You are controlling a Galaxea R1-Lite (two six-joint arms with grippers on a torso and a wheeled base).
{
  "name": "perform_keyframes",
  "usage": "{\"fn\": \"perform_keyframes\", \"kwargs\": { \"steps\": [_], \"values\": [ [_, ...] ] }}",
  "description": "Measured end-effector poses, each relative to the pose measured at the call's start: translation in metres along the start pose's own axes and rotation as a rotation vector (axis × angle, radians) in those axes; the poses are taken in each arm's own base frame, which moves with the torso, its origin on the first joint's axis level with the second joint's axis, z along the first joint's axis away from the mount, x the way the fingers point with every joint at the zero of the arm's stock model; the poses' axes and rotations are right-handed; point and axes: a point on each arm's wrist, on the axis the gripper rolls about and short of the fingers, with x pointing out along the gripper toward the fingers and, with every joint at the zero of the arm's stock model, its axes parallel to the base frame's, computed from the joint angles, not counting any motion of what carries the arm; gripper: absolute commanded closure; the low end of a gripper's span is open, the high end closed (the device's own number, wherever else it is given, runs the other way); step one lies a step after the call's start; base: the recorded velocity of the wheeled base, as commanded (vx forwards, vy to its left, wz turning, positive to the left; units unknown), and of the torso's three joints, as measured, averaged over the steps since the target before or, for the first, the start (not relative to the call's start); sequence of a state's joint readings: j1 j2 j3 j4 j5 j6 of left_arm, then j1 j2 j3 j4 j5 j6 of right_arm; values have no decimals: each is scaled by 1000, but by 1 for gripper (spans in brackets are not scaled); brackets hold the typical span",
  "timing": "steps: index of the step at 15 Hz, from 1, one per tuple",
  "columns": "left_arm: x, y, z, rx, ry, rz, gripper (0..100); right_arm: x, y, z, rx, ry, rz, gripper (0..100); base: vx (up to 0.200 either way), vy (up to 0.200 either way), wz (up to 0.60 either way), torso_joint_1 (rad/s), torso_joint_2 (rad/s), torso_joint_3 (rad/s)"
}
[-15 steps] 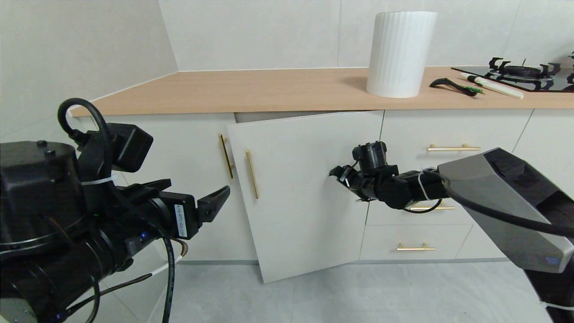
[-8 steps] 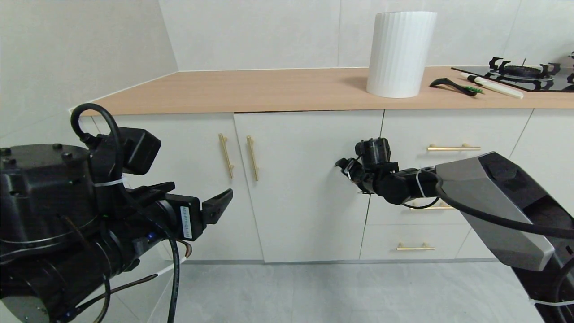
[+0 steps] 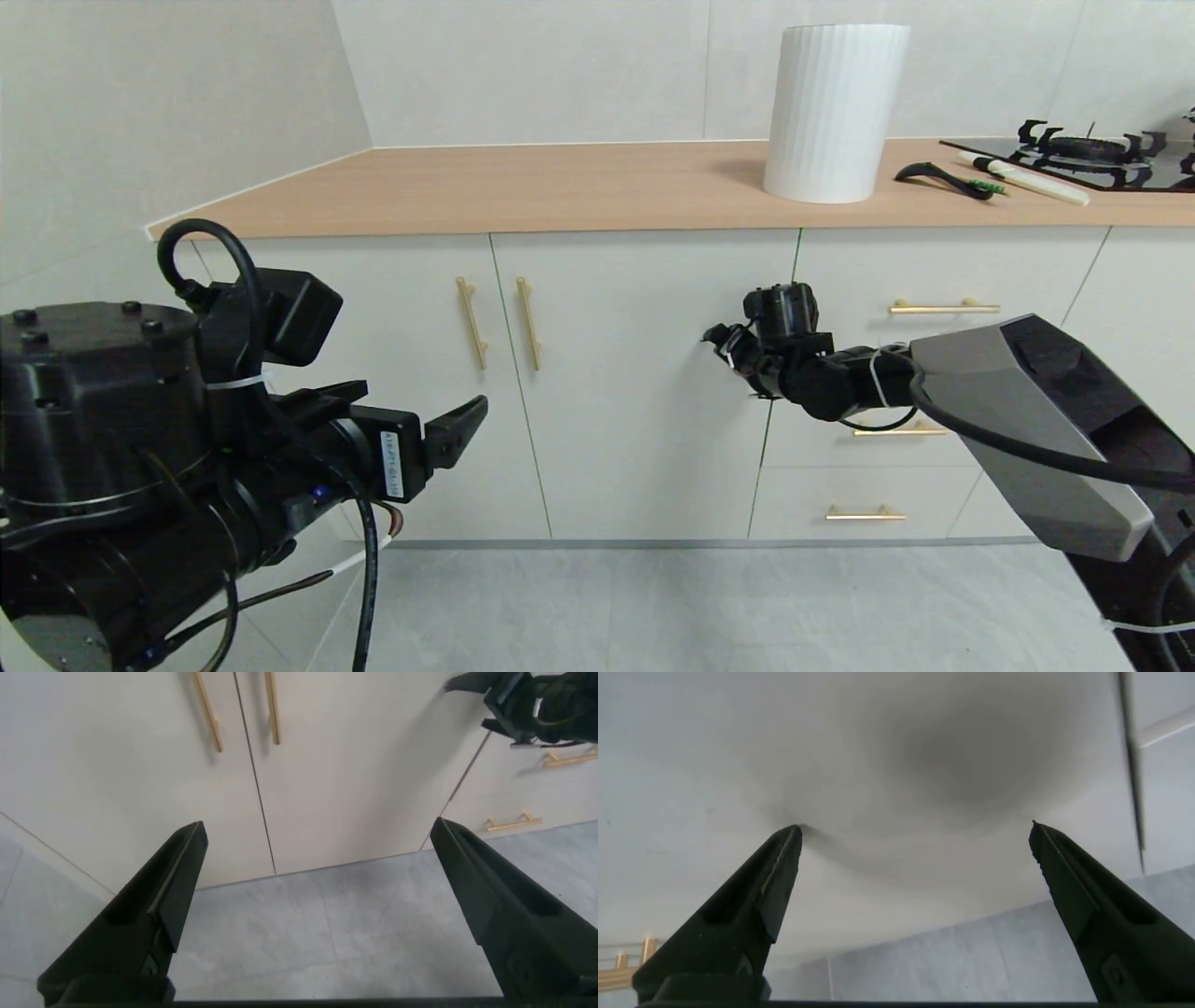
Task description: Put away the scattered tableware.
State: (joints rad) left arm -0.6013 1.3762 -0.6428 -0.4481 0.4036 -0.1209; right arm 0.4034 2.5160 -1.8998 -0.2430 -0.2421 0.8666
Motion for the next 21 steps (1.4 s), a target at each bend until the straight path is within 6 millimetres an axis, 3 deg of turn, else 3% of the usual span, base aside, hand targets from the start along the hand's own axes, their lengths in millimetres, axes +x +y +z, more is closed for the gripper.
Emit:
{"fn": "perform_keyframes", "kwargs": {
  "steps": [3,5,8,10,12,15,18,21],
  "values": [
    [1,1,2,4,-6,6,0,-18,3,5,-27,4,-19,0,0,0,0,0,0,0],
    [0,3,0,29,0,16,0,-56,10,19,-74,-2,-37,0,0,0,0,0,0,0],
    [-13,11,-15,40,23,23,0,-144,15,54,-141,-41,-42,0,0,0,0,0,0,0],
    [-39,23,-27,39,10,21,0,-221,8,74,-211,-81,-19,0,0,0,0,0,0,0],
    [-71,42,-42,30,-17,39,0,-302,-21,90,-296,-145,-11,0,0,0,0,0,0,0],
    [-114,68,-66,3,-46,123,0,-391,-82,93,-423,-279,-70,0,0,0,0,0,0,0],
    [-153,85,-92,-33,-74,231,0,-456,-123,68,-498,-376,-76,0,0,0,0,0,0,0],
    [-184,89,-120,-76,-148,322,0,-497,-153,34,-537,-389,-53,0,0,0,0,0,0,0]
  ]
}}
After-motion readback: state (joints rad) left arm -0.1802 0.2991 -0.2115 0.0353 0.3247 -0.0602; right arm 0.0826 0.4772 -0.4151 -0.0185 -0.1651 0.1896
